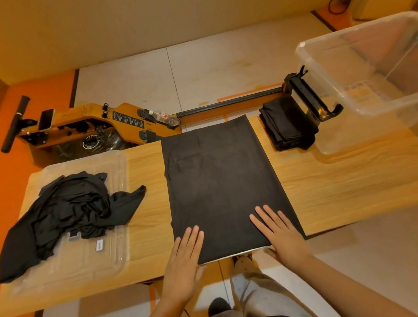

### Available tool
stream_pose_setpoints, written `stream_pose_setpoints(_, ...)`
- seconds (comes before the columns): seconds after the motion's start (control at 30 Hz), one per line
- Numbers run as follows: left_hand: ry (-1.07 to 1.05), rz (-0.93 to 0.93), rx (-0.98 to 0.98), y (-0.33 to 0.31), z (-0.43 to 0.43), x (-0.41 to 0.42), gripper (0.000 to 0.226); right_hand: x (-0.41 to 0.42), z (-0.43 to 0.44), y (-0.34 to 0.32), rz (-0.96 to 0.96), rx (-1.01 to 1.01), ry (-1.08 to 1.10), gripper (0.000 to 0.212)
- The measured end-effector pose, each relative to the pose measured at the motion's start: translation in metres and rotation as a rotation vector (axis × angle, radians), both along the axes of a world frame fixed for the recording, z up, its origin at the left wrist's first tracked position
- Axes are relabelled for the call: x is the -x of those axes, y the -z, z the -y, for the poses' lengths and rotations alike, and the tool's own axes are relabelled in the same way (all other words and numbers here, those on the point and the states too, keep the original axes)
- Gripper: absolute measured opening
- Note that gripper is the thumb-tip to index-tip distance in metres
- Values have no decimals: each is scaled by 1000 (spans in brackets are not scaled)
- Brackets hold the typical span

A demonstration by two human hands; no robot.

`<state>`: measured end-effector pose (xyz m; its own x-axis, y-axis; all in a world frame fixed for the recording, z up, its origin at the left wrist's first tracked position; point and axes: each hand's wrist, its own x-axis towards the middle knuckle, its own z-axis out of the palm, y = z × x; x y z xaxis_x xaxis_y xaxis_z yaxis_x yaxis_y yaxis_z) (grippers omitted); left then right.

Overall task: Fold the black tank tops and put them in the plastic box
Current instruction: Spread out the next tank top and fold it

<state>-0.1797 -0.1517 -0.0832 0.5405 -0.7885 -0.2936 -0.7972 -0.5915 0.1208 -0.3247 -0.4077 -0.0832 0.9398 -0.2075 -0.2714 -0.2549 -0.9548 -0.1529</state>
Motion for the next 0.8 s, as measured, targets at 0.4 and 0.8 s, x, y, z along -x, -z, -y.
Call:
stream_pose_setpoints(0.4,24,-18,88,-7,-44,6,106,35,-9,7,77,15,-59,116)
stream_pose_setpoints(0.8,-307,-325,342,-45,-54,6,40,48,-16,-49,324,-302,397,21)
